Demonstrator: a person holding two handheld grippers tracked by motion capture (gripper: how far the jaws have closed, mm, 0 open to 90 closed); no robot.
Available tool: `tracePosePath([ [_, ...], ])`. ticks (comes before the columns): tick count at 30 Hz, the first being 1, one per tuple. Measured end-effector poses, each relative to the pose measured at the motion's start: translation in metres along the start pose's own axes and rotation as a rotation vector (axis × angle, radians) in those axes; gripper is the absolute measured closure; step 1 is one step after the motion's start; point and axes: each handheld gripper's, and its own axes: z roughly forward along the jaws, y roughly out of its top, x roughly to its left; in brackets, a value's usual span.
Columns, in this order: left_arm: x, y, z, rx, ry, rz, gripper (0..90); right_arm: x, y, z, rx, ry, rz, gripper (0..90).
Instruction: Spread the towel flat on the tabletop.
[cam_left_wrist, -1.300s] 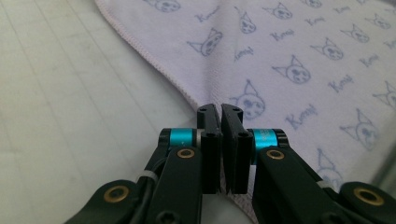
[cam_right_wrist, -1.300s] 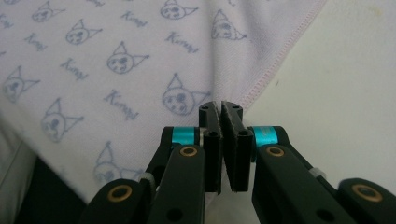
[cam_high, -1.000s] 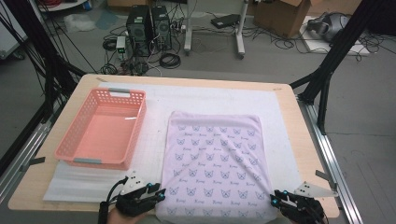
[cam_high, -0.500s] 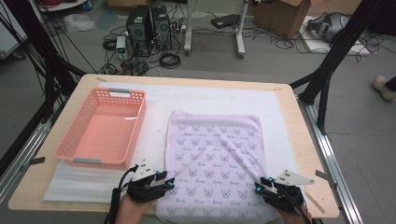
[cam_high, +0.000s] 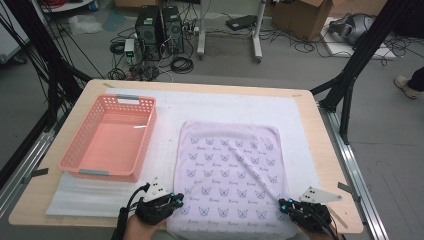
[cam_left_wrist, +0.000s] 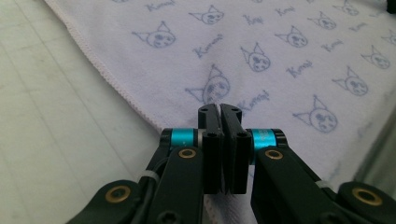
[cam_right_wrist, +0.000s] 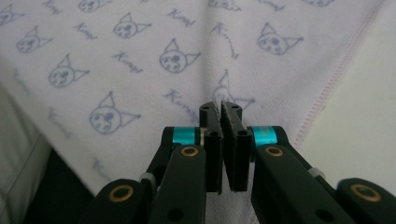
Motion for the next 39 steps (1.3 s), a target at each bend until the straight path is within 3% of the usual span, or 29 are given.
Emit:
tracePosePath([
  [2,0.002,0.001,-0.002,-0.015,-0.005,-0.022,72.1,-0.002,-0.002,-0.003,-0.017,0.018,0.027,67.9],
  [3,0.005,0.002,-0.002,-0.027,-0.006,-0.04,64.6,-0.004,-0.002,-0.005,-0.03,0.012,0.041,66.0],
  [4,0.007,0.002,-0.003,-0.042,-0.006,-0.047,62.7,-0.006,-0.003,-0.007,-0.05,0.005,0.058,64.6],
  [7,0.012,0.003,-0.003,-0.072,0.021,-0.063,51.2,-0.014,-0.004,-0.012,-0.099,-0.076,0.102,64.0],
  [10,0.018,0.005,-0.002,-0.085,0.029,-0.085,51.4,-0.023,-0.006,-0.007,-0.088,-0.136,0.132,65.6],
  [12,0.021,0.006,-0.001,-0.091,0.035,-0.096,51.6,-0.024,-0.005,-0.001,-0.066,-0.171,0.105,73.8],
  [13,0.021,0.006,-0.001,-0.092,0.035,-0.095,51.9,-0.023,-0.004,-0.001,-0.059,-0.164,0.098,82.7],
  [14,0.023,0.007,0.0,-0.091,0.034,-0.09,52.3,-0.023,-0.003,-0.001,-0.052,-0.154,0.086,85.0],
  [15,0.023,0.007,0.0,-0.098,0.041,-0.096,52.7,-0.021,-0.001,-0.001,-0.04,-0.186,0.07,87.0],
  [16,0.023,0.007,-0.001,-0.102,0.037,-0.096,52.6,-0.021,0.0,-0.003,-0.027,-0.239,0.06,87.4],
  [18,0.024,0.008,-0.002,-0.115,0.036,-0.091,52.5,-0.026,-0.003,-0.006,-0.042,-0.25,0.093,86.9],
  [19,0.025,0.008,-0.003,-0.124,0.029,-0.094,52.1,-0.027,-0.005,-0.008,-0.046,-0.271,0.104,81.2],
  [20,0.025,0.009,-0.004,-0.131,0.023,-0.095,51.5,-0.029,-0.007,-0.011,-0.061,-0.27,0.105,69.7],
  [23,0.026,0.011,-0.005,-0.163,0.013,-0.095,48.1,-0.032,-0.01,-0.021,-0.148,-0.226,0.167,58.8],
  [25,0.026,0.012,-0.006,-0.183,0.008,-0.088,46.0,-0.031,-0.008,-0.026,-0.207,-0.208,0.169,51.6],
  [29,0.027,0.016,-0.007,-0.201,0.012,-0.038,41.7,-0.027,-0.003,-0.029,-0.27,-0.185,0.127,40.5],
  [33,0.027,0.019,-0.01,-0.247,0.0,-0.012,37.0,-0.022,-0.001,-0.028,-0.287,-0.184,0.075,30.7],
  [39,0.029,0.021,-0.013,-0.265,0.01,0.0,29.0,-0.019,0.001,-0.029,-0.313,-0.146,0.046,26.4],
])
